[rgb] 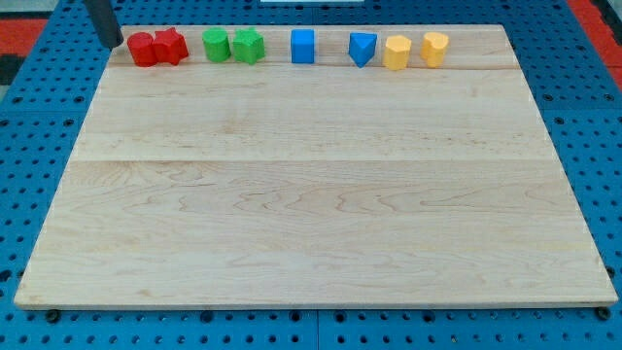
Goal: Move red circle along with group of blocks slightly towards right
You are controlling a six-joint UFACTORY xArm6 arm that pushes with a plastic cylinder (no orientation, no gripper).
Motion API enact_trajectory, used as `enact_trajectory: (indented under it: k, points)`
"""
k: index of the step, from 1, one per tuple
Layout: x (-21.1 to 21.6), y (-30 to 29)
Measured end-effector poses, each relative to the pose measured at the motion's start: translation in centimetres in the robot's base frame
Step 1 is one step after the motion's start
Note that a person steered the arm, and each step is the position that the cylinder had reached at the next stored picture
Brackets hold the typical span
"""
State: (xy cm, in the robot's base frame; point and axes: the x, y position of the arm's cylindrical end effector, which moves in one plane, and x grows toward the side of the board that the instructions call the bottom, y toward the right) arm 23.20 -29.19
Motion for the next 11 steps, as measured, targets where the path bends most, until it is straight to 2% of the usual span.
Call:
enact_trajectory:
  k: [1, 4, 5, 7, 8, 9, 10, 11]
  points:
    - [1.8, 0.1]
    - [1.7, 9.6]
    - [1.3, 8.8]
    - [0.0, 13.1]
    - [-1.3, 12.3]
    - [-2.6, 14.5]
    - [-3.5, 20.1]
    - [-3.8, 20.8]
